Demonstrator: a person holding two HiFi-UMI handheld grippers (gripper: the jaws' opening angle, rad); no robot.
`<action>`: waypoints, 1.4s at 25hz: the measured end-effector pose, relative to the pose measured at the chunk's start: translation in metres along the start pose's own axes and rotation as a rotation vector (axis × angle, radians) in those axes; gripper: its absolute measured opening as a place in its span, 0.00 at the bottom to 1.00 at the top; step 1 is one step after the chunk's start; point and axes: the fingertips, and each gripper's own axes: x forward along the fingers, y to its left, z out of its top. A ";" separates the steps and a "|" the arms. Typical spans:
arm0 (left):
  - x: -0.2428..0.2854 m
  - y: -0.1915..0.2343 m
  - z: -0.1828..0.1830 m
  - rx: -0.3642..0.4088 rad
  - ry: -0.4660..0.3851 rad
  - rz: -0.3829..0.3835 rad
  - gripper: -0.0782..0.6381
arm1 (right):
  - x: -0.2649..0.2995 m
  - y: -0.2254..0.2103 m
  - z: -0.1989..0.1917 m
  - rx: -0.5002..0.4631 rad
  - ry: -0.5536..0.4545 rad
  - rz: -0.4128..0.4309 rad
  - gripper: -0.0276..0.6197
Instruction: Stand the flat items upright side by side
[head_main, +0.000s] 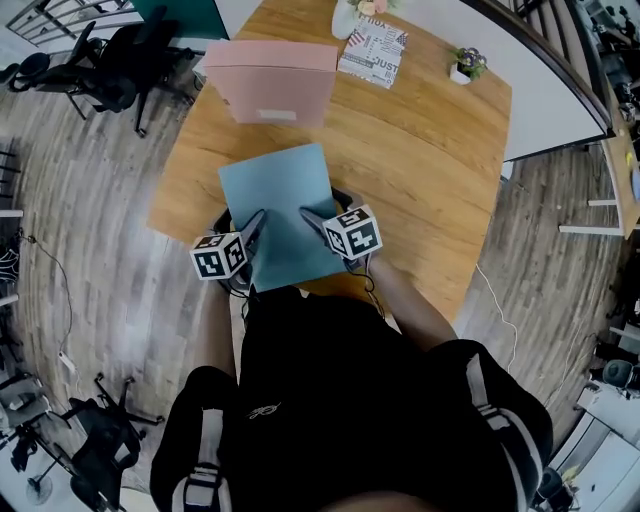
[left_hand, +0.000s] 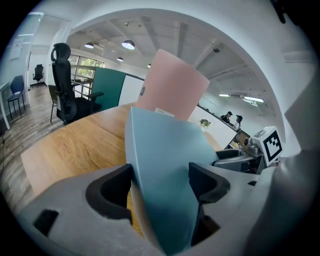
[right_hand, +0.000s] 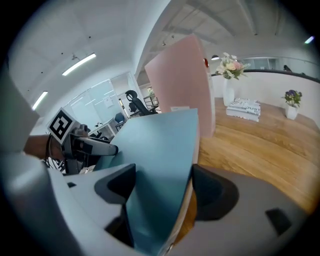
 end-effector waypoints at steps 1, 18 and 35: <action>-0.004 0.003 0.005 0.018 -0.015 0.001 0.62 | 0.001 0.004 0.005 -0.007 -0.018 -0.003 0.59; -0.009 0.002 0.108 0.314 -0.248 -0.106 0.62 | -0.012 0.007 0.085 -0.079 -0.346 -0.202 0.59; -0.007 -0.013 0.172 0.601 -0.424 -0.234 0.62 | -0.031 0.008 0.127 -0.160 -0.565 -0.430 0.59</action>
